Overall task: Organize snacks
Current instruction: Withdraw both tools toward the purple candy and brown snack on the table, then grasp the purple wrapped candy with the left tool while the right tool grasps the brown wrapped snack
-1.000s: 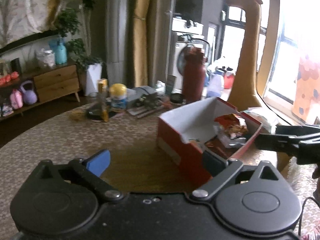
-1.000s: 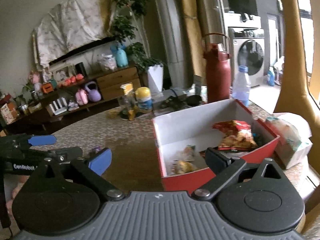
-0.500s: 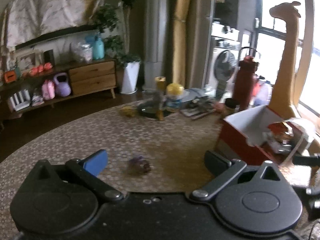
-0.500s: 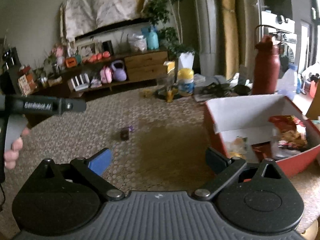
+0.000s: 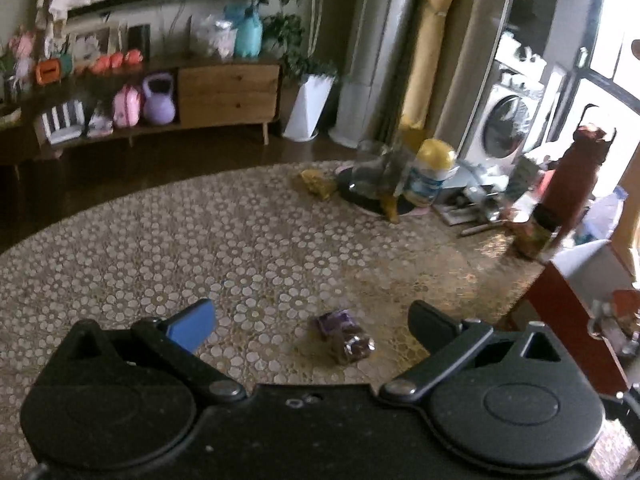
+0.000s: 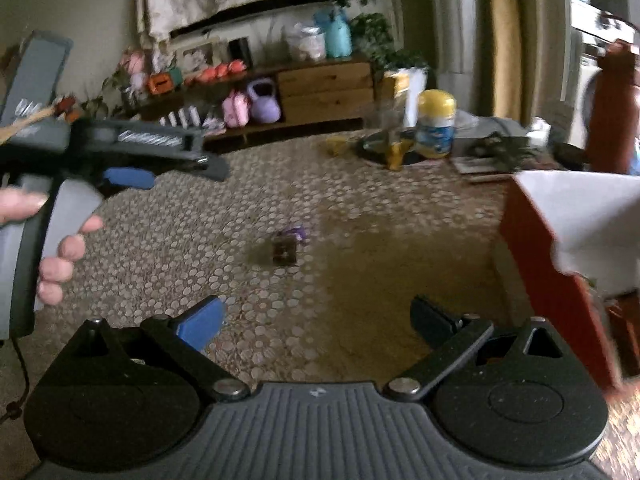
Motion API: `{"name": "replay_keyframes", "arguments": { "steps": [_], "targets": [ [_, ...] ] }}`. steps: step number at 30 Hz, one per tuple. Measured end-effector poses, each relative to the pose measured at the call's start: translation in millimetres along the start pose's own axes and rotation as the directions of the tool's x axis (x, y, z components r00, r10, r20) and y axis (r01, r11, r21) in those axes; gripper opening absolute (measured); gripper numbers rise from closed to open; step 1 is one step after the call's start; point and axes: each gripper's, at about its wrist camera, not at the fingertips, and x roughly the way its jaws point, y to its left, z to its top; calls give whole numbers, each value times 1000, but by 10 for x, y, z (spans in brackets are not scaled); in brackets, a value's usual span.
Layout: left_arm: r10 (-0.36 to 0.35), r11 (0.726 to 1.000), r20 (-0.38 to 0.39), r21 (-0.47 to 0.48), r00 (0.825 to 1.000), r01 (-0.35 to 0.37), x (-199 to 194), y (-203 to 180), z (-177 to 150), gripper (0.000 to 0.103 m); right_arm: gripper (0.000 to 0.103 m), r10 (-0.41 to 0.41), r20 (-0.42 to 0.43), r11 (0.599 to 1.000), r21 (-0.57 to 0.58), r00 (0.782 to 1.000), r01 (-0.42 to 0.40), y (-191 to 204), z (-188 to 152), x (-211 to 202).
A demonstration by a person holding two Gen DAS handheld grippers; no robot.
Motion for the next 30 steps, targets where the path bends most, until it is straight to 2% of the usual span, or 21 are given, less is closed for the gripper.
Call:
{"name": "replay_keyframes", "arguments": {
  "steps": [4, 9, 13, 18, 23, 30],
  "targets": [
    [3, 1000, -49, -15, 999, -4, 265, 3, 51, 99, 101, 8, -12, 1000, -24, 1000, -9, 91, 83, 325],
    [3, 999, -81, 50, 997, 1, 559, -29, 91, 95, 101, 5, -42, 999, -34, 999, -6, 145, 168, 756],
    [13, 999, -116, 32, 993, -10, 811, 8, 102, 91, 100, -7, -61, 999, -52, 998, 4, 200, 209, 1035],
    [-16, 998, -167, 53, 986, 25, 1032, 6, 98, 88, 99, -2, -60, 998, -66, 998, -1, 247, 236, 1312],
    [-34, 994, -200, 95, 979, 54, 1180, -45, 101, 79, 78, -1, -77, 999, -41, 997, -2, 214, 265, 1527],
    [-71, 984, -237, 141, 969, 107, 1316, -132, 67, 69, 77, 14, -68, 1000, -11, 998, -15, 245, 309, 1702]
  ]
}}
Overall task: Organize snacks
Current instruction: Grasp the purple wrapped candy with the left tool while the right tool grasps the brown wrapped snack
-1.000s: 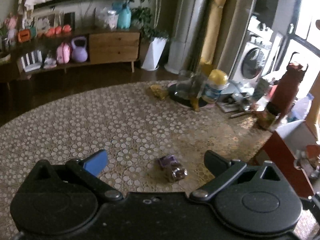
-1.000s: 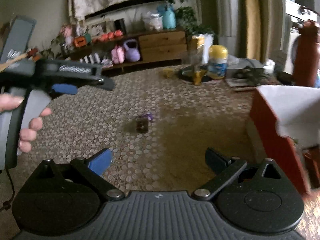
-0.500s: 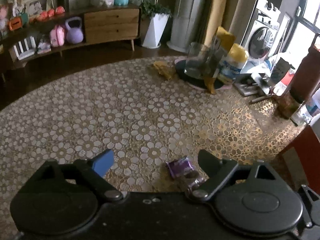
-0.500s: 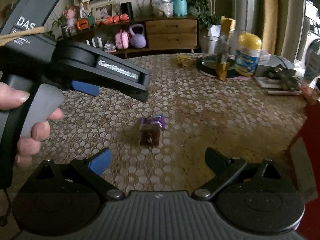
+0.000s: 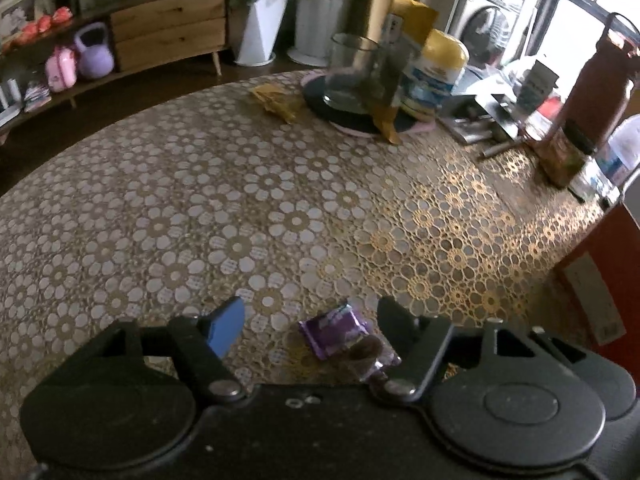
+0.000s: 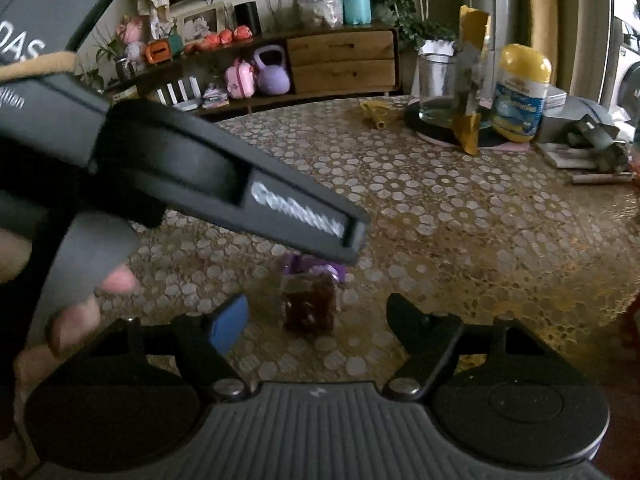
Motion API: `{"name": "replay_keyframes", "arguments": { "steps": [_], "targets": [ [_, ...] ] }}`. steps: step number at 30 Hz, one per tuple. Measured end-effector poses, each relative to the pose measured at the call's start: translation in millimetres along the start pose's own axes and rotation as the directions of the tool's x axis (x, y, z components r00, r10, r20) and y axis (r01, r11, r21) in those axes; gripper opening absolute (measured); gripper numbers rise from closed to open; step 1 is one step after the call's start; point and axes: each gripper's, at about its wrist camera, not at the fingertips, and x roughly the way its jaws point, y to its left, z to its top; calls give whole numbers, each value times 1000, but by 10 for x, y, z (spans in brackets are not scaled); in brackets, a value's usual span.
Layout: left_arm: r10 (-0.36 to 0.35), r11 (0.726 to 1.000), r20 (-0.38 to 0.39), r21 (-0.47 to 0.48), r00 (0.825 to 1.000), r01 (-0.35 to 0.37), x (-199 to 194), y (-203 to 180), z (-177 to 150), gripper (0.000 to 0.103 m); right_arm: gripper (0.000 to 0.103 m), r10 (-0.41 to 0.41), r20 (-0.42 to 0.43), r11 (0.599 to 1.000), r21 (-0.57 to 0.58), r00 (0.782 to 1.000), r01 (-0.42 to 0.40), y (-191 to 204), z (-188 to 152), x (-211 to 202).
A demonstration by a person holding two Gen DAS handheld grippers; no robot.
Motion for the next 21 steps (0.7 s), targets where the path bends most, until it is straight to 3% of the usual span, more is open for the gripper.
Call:
{"name": "replay_keyframes", "arguments": {
  "steps": [1, 4, 6, 8, 11, 15, 21],
  "targets": [
    [1, 1000, -2, 5, 1000, -1, 10, -11, 5, 68, 77, -7, 0, 1000, 1, 1000, 7, 10, 7, 25],
    [0, 1000, -8, 10, 1000, 0, 39, -18, -8, 63, 52, -24, -15, 1000, -7, 1000, 24, 25, 22, 81],
    [0, 1000, -13, 10, 1000, 0, 63, -18, -15, 62, 46, -31, -9, 999, -10, 999, 31, 14, 17, 76],
    [-11, 1000, -13, 9, 1000, 11, 73, -15, -16, 61, 34, 0, -9, 1000, 5, 1000, 0, -22, 10, 58],
    [-19, 1000, -11, 17, 1000, 20, 73, -32, -19, 60, 33, 1, -15, 1000, 21, 1000, 0, -62, -8, 22],
    [-17, 1000, -34, 23, 999, 17, 119, -59, -23, 45, 32, -5, -21, 999, 32, 1000, 6, -151, -45, -44],
    [8, 999, -27, 51, 1000, -7, 129, -112, -45, 35, 32, -7, -28, 998, 66, 1000, 9, -271, -117, -144]
  ]
}}
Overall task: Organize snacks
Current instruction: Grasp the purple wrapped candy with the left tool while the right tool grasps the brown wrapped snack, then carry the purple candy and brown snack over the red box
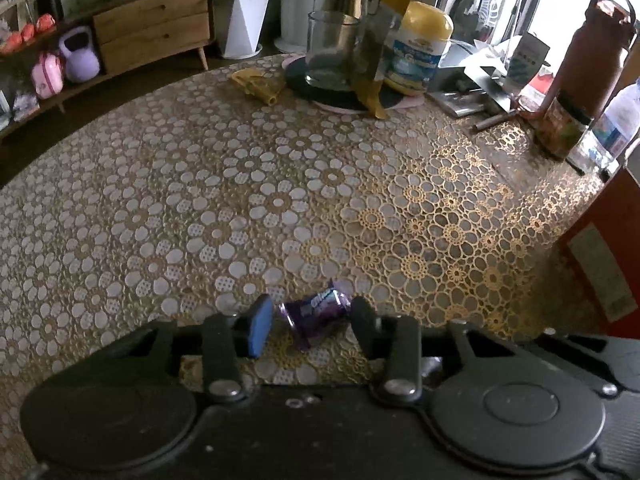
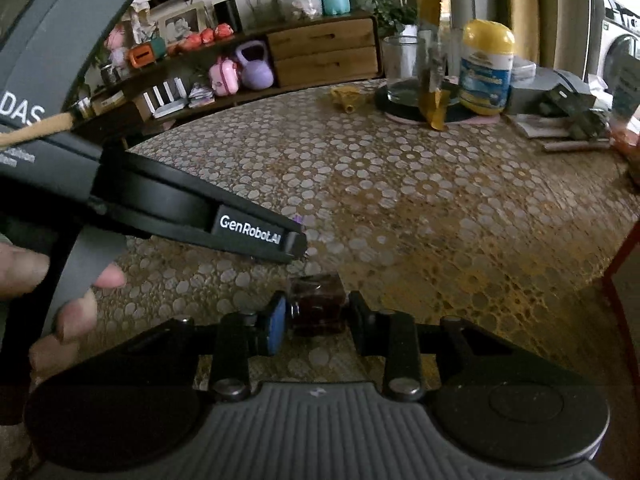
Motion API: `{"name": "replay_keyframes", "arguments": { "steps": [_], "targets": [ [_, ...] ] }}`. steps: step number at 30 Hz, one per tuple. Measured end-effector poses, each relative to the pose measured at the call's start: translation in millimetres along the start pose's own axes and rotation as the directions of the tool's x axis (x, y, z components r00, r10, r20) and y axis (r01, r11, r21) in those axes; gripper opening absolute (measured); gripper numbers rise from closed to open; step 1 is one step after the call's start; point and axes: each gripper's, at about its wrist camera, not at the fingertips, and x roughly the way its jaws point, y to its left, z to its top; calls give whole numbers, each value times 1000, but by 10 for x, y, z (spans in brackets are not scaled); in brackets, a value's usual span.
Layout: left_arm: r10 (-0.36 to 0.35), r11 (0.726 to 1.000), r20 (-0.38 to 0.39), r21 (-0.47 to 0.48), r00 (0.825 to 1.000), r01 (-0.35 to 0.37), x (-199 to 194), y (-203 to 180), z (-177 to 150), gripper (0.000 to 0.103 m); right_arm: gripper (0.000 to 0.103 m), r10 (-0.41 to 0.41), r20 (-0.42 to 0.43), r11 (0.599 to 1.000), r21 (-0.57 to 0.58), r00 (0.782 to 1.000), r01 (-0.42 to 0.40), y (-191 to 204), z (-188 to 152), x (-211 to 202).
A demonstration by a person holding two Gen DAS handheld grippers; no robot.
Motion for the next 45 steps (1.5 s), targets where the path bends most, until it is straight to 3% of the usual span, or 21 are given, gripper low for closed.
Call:
{"name": "replay_keyframes", "arguments": {
  "steps": [5, 13, 22, 34, 45],
  "targets": [
    [20, 1000, 17, 21, 1000, -21, -37, -55, -15, 23, 32, -1, 0, 1000, 9, 1000, 1, -25, -47, -91],
    [28, 999, 18, -17, 999, -27, -202, -33, -142, 22, 32, -4, 20, 1000, 31, 1000, 4, -64, -129, -463],
    [-14, 998, 51, -55, 999, 16, -701, -231, -378, 22, 32, -18, 70, 999, 28, 997, 16, -90, -256, -1197],
    [-61, 998, 126, -1, 990, 61, -1555, -827, -655, 22, 32, -20, 118, 998, 69, 993, 12, -294, -520, -2162],
    [-155, 985, 203, 104, 967, 136, -2117, -1672, -712, 22, 32, -78, 205, 993, 100, 976, 59, -699, -650, -2869]
  ]
}}
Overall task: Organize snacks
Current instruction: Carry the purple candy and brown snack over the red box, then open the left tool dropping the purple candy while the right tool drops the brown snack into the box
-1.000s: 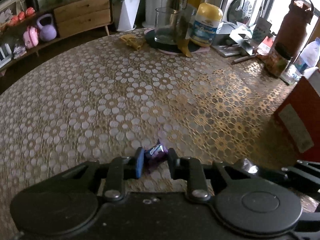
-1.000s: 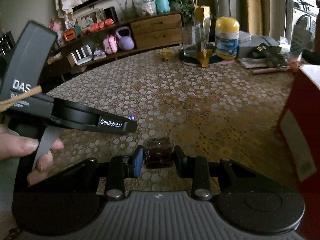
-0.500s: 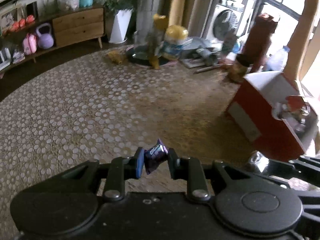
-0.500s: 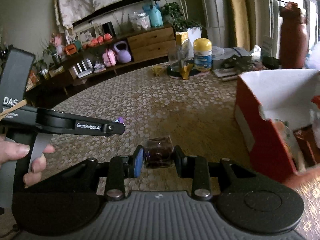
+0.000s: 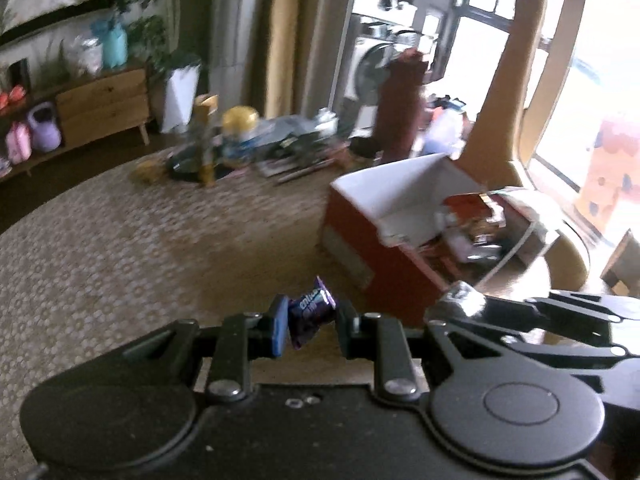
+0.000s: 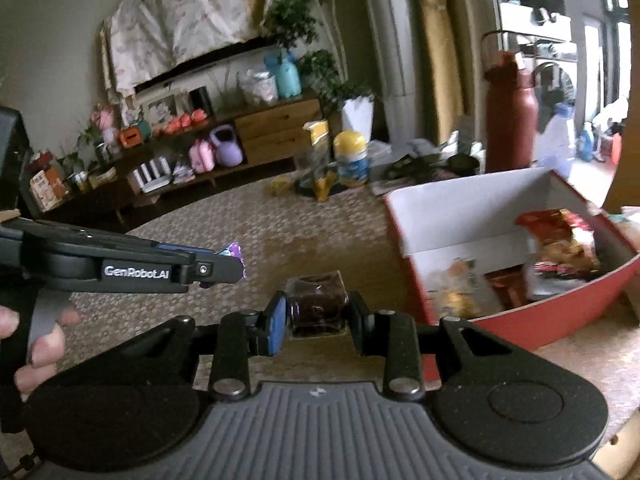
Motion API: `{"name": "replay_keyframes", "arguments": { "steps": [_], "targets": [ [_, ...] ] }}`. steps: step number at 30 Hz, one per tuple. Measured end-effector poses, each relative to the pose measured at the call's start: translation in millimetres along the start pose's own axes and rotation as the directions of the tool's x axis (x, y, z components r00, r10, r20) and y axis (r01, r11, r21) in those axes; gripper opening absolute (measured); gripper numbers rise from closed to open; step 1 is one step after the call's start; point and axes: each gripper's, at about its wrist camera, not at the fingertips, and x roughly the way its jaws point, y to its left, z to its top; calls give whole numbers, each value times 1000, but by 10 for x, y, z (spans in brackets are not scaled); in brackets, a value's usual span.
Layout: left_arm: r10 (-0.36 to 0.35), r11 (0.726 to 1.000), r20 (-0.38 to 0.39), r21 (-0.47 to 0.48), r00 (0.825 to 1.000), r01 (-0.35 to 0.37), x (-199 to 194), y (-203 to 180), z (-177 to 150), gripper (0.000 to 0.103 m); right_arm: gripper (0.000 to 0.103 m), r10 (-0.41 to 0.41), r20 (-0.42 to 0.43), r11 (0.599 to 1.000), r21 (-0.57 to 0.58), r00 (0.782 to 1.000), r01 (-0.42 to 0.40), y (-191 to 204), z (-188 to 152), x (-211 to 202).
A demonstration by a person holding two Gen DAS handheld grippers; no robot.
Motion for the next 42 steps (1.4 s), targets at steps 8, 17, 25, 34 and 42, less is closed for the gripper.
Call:
{"name": "replay_keyframes", "arguments": {
  "steps": [8, 17, 25, 34, 42],
  "targets": [
    [-50, 998, 27, 36, 998, 49, 81, -557, 180, 22, 32, -75, 33, 997, 19, 997, 75, -466, 78, -162],
    [-73, 995, 21, 66, 997, 71, 454, -997, 396, 23, 32, -173, 32, 983, 72, 984, 170, -1115, 156, -83],
    [-70, 996, -36, 60, 997, 72, 1003, -1178, 512, 23, 32, -186, -1, 979, 84, 982, 186, -1368, 168, 244],
    [-45, 997, -92, 65, 995, 51, 1475, -1216, 525, 23, 32, -176, -77, 984, 19, 981, 178, -1402, 117, 638],
    [-17, 996, -142, 82, 990, 29, 1762, -1244, 472, 23, 32, -188, -123, 982, 3, 974, 190, -1430, 71, 847]
  ]
}}
